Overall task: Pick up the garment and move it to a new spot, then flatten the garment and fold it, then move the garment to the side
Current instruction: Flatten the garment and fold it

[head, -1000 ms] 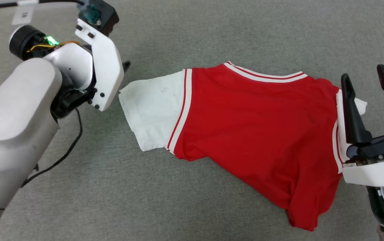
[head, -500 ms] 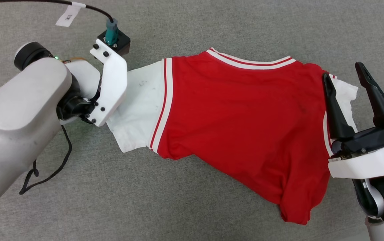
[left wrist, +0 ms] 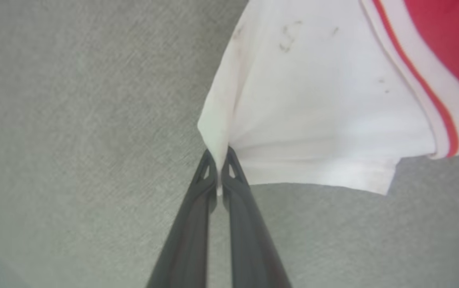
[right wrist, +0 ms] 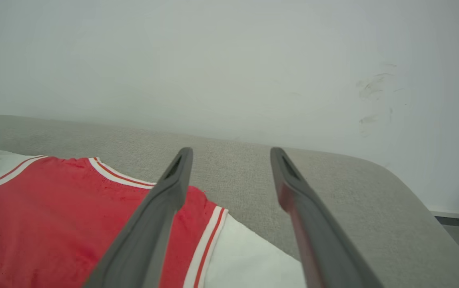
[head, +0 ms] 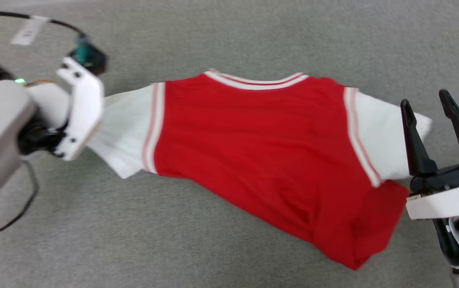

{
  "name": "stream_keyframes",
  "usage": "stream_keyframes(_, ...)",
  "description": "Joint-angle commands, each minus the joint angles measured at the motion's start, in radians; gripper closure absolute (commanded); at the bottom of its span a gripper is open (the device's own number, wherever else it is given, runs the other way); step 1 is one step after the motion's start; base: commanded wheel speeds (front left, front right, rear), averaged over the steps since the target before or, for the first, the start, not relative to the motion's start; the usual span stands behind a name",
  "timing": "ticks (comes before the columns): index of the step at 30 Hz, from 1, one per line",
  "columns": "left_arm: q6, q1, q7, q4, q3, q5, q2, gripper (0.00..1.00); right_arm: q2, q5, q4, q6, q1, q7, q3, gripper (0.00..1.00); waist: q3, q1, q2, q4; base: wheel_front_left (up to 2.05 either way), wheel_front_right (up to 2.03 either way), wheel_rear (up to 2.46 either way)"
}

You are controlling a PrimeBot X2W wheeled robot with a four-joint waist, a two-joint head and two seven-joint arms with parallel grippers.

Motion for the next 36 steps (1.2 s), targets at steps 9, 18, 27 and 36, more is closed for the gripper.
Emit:
stream_keyframes(9,0.016,0.121,-0.042,0.047,-0.006,-0.053,0.112,1.00,-0.006,0.004,-0.013,-0.001,0.042,0.019,-0.009,0.00,-0.023,0.0000,0.0000,0.036,0.00,0.00,0.00)
stream_keyframes(18,0.027,0.066,-0.138,0.055,0.055,-0.064,0.100,0.00,-0.015,-0.007,-0.022,-0.001,0.023,0.046,-0.016,0.00,-0.025,0.0000,0.0000,0.052,0.00,0.00,0.00)
stream_keyframes(27,0.012,0.063,-0.069,0.057,0.034,-0.085,0.119,0.00,-0.014,-0.020,-0.047,-0.001,-0.003,0.063,0.009,0.00,0.019,0.0000,0.0000,0.025,0.00,0.00,0.00)
stream_keyframes(36,0.012,0.138,-0.058,0.103,-0.007,-0.075,0.063,0.82,-0.011,-0.023,-0.048,-0.001,-0.038,0.073,0.022,0.00,0.051,0.0000,0.0000,0.007,0.00,0.00,0.00)
